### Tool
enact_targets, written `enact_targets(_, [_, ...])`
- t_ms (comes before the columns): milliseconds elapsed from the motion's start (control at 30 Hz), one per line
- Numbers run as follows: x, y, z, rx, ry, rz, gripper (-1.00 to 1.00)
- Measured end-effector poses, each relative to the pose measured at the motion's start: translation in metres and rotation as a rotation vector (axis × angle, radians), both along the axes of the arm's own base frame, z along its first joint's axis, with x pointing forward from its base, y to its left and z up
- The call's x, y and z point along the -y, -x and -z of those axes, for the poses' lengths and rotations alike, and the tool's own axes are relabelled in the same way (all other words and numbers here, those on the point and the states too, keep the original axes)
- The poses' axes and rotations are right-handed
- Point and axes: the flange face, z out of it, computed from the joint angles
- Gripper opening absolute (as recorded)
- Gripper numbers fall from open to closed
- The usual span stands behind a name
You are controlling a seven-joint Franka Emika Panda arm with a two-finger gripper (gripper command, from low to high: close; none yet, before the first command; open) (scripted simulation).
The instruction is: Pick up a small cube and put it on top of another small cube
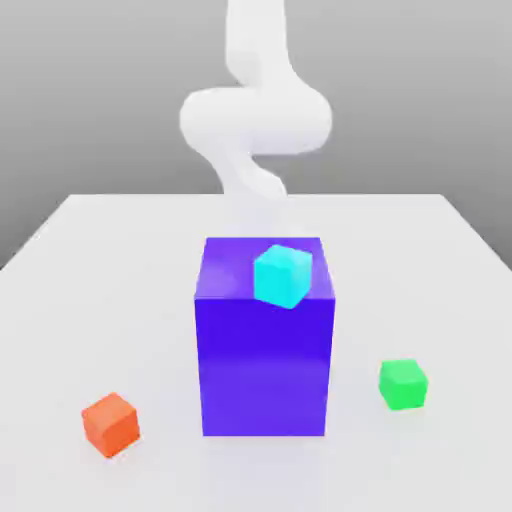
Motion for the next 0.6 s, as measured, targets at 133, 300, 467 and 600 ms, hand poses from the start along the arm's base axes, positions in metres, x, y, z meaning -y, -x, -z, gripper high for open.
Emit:
enact_targets(133, [0.037, -0.047, 0.048, -0.099, -0.049, 0.021, 0.00])
enact_targets(300, [0.085, -0.092, 0.115, -0.212, -0.099, 0.060, 0.00])
enact_targets(467, [0.134, -0.122, 0.190, -0.320, -0.138, 0.113, 0.00])
enact_targets(600, [0.178, -0.132, 0.253, -0.404, -0.160, 0.169, 0.00])
